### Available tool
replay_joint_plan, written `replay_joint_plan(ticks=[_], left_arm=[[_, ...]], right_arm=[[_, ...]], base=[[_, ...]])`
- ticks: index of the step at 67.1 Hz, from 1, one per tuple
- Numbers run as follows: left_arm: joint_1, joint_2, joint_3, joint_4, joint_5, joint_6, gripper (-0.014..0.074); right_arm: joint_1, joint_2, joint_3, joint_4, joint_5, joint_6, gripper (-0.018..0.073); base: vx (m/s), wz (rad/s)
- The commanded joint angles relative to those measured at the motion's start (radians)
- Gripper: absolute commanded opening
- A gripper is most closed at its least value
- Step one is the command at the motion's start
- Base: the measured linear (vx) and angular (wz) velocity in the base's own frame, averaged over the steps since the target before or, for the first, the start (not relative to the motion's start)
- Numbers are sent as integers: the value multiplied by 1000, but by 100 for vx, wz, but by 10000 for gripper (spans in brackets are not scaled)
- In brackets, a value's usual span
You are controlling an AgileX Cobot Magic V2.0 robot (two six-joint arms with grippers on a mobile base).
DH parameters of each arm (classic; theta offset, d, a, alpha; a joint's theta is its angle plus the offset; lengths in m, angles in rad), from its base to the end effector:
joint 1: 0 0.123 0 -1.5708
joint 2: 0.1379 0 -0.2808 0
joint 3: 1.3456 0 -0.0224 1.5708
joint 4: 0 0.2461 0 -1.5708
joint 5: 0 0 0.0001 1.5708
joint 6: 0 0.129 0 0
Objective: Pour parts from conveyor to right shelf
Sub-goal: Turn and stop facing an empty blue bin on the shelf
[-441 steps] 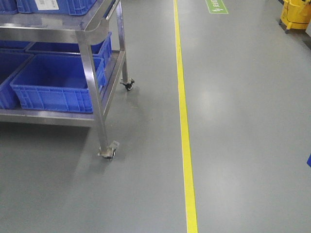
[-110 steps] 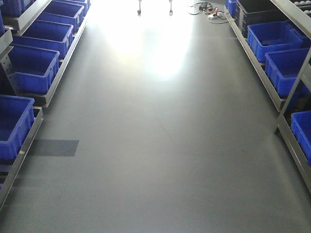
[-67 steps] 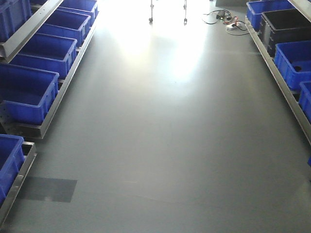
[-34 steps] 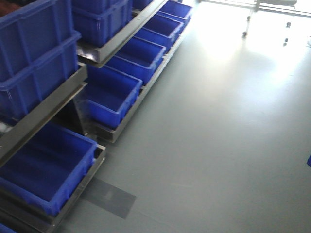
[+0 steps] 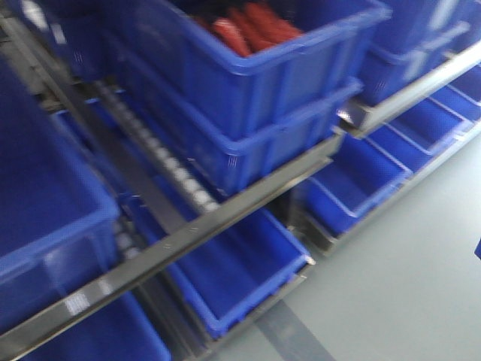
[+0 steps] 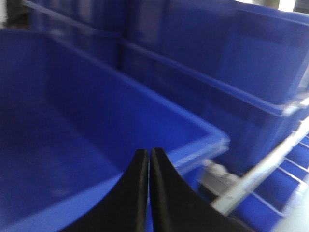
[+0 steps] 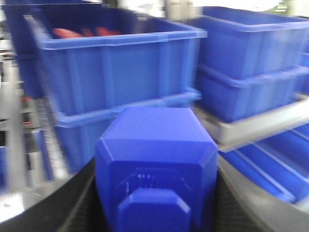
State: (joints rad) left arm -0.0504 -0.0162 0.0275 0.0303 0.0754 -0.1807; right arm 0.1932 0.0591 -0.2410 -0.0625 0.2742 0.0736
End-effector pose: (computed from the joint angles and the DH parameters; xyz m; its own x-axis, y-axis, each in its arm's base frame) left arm 0.0939 -0.0044 0.1981 -0.0066 -0.1498 -0.9887 0.0477 0.9875 -0.1499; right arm 0.0837 0.0142 0.2643 -0.0068 0.0124 -0.9999 -0.1753 0.9844 0.0133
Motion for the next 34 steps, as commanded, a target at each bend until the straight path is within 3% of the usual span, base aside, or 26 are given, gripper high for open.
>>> replay_joint_plan(ticks=[1, 34], left_arm=[[-3, -7, 22, -9, -75, -4, -6], [-3, -7, 22, -9, -75, -4, -6]], right_arm=[[-3, 14, -28, -6, -79, -8, -4], [-3, 14, -28, -6, -80, -8, -4]], base=[[18, 88], [15, 89]])
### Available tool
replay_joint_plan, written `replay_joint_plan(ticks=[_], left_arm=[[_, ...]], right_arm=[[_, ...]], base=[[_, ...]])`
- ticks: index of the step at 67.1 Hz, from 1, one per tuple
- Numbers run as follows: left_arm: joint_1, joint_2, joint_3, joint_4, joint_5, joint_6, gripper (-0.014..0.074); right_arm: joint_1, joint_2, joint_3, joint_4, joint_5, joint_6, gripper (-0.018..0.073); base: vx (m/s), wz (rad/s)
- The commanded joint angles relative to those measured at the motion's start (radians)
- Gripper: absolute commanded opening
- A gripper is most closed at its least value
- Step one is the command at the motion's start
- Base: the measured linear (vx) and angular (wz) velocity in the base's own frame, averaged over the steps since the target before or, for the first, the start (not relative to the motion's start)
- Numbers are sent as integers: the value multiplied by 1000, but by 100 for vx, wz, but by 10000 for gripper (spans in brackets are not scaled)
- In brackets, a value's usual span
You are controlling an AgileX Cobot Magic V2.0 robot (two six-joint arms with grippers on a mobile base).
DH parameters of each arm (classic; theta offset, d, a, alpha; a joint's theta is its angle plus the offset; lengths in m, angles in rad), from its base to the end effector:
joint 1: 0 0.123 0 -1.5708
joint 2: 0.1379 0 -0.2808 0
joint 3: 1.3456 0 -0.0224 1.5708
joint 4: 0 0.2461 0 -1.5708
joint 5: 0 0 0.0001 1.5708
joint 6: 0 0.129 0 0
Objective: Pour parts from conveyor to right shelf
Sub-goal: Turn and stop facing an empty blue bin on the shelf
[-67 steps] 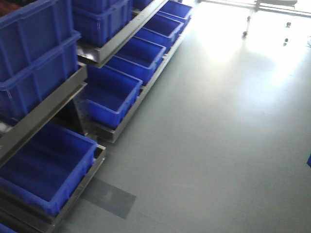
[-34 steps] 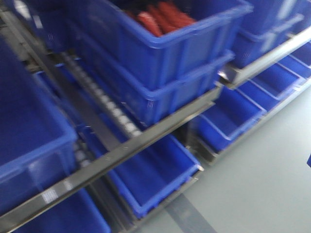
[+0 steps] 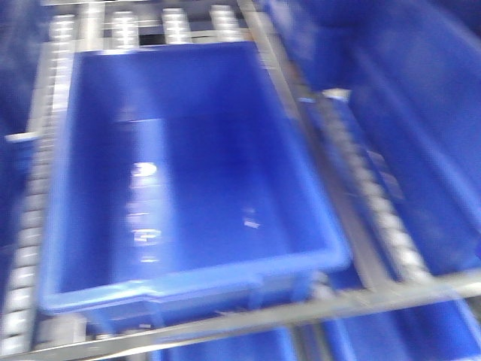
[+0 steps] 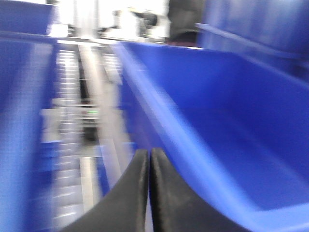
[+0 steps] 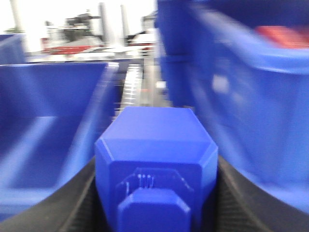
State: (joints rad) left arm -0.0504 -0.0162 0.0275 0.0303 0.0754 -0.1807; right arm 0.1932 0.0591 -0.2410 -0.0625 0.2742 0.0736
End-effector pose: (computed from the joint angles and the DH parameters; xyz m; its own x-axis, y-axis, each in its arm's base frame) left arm 0.0939 -0.0044 0.1981 -0.0066 -0.1498 -0.9887 0.0477 0.9875 -0.1499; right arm 0.0837 0.0142 0.2643 -0.0068 0.0124 -0.9999 -0.1753 0.9844 0.0133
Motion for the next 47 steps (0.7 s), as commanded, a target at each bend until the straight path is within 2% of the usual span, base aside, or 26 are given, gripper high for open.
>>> replay_joint_plan(ticks=[1, 17, 47], left_arm=[[-3, -7, 22, -9, -75, -4, -6], [-3, -7, 22, -9, -75, -4, -6], [-3, -7, 22, -9, -75, -4, -6]], right_arm=[[-3, 14, -28, -6, -80, -8, -4], [-3, 14, -28, -6, -80, -8, -4], [-3, 14, -28, -6, -80, -8, -4]], base=[[12, 82], [12, 54], [9, 10]])
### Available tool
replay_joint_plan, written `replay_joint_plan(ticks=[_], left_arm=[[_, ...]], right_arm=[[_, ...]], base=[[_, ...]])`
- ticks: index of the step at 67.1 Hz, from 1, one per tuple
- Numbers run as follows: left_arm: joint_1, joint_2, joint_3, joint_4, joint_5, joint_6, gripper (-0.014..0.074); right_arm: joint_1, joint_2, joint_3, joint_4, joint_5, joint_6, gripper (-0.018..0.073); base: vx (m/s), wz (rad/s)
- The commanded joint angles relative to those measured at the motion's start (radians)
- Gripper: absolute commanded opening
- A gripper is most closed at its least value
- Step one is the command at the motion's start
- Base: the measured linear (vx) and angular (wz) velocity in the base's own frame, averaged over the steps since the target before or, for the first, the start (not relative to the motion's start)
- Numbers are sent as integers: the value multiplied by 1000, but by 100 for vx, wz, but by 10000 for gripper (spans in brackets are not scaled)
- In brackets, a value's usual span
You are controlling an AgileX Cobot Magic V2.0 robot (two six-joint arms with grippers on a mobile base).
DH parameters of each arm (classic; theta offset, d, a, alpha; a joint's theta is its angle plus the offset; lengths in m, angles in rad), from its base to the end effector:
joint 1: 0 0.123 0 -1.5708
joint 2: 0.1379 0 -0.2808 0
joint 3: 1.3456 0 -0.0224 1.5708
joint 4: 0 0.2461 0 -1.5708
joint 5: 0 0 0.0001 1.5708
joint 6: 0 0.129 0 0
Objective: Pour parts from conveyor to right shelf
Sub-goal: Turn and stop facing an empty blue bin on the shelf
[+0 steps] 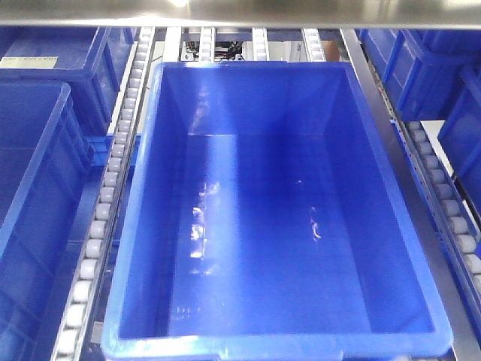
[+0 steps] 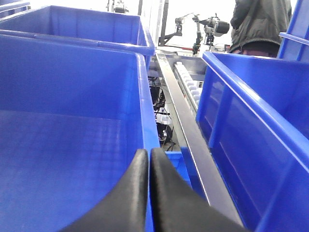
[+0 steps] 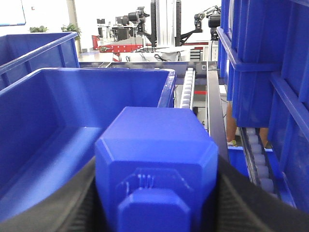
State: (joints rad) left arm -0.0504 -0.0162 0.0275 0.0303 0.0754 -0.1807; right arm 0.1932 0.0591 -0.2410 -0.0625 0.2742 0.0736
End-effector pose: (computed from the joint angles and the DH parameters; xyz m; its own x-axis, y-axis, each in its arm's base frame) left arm 0.0939 -0.0044 0.1981 -0.0066 -0.1498 -0.9887 0.0477 0.9875 -0.1499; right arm 0.0837 0.0142 0.2643 -0.0068 0.0124 -0.9999 -0.1753 0.9844 0.0133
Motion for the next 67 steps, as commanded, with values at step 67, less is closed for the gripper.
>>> replay_joint_plan(ticks=[67], left_arm=[[-3, -7, 22, -9, -75, -4, -6]], right_arm=[[-3, 14, -28, -7, -84, -8, -4]], base=[[4, 0]])
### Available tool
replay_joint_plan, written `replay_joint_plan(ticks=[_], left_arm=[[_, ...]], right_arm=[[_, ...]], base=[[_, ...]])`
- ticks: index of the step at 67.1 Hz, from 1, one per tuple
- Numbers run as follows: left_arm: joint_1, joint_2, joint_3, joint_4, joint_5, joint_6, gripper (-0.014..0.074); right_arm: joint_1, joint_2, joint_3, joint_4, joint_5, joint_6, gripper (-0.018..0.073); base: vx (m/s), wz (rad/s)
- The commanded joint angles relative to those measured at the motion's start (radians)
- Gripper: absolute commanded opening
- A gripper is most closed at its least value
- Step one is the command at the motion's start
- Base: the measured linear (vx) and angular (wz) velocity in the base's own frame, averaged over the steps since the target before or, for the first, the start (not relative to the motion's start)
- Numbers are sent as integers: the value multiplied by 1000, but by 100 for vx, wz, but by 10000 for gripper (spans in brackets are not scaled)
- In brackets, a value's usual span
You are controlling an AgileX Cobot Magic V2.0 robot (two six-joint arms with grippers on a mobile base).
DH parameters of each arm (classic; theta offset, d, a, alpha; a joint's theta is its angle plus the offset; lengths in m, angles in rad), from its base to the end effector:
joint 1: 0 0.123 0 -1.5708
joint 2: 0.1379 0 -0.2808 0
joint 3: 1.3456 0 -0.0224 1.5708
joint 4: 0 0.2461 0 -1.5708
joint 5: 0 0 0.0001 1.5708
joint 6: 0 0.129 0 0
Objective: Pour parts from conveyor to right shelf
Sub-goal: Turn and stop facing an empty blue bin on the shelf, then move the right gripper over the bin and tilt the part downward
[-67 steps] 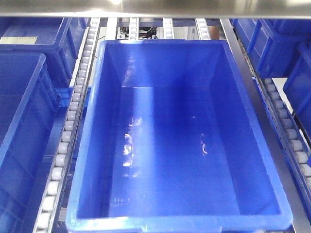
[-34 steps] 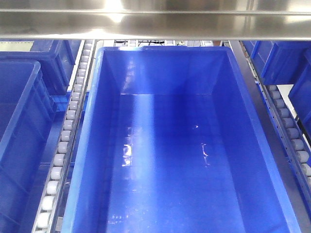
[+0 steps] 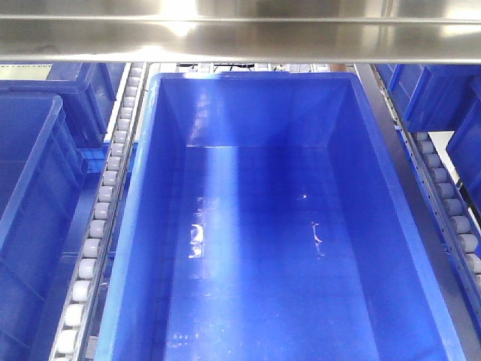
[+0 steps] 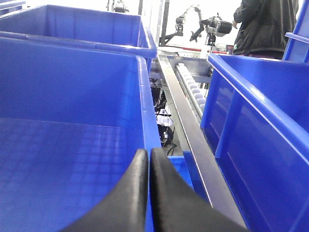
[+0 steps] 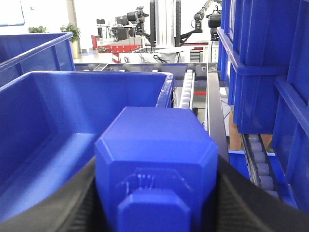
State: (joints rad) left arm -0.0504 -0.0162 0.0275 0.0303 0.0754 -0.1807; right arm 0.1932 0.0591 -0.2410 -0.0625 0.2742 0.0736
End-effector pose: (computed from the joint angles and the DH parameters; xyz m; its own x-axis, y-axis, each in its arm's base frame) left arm 0.0939 -0.0044 0.1981 -0.0066 -0.1498 -0.9887 0.0477 0.9875 -0.1499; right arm 0.0837 0.0142 0.2643 -0.0068 0.0124 -0.9999 -0.1753 0.9844 0.0133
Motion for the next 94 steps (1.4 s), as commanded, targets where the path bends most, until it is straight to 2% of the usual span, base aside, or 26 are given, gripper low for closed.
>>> replay_joint_plan(ticks=[1, 33, 41, 48, 60, 76, 86, 94], left_arm=[[-3, -7, 22, -9, -75, -4, -6], [-3, -7, 22, -9, -75, -4, -6], [-3, -7, 22, -9, -75, -4, -6], [-3, -7, 22, -9, -75, -4, -6], [-3, -7, 22, -9, -75, -4, -6], [-3, -7, 22, -9, -75, -4, -6], [-3, -7, 22, -9, -75, -4, -6], [-3, -7, 22, -9, -75, -4, -6]], right_arm=[[-3, 14, -28, -7, -84, -8, -4], [-3, 14, -28, -6, -84, -8, -4], [-3, 14, -28, -8, -122, -8, -4], [-3, 14, -31, 47, -129, 20, -4], [0, 60, -75, 47, -75, -24, -2], [168, 257, -245, 45, -32, -82, 1], [233, 464, -349, 46, -31, -82, 6], [322, 651, -440, 37, -25, -83, 9]], base=[[0, 0], [0, 0], [0, 0], [0, 0], [0, 0], [0, 0], [0, 0], [0, 0]])
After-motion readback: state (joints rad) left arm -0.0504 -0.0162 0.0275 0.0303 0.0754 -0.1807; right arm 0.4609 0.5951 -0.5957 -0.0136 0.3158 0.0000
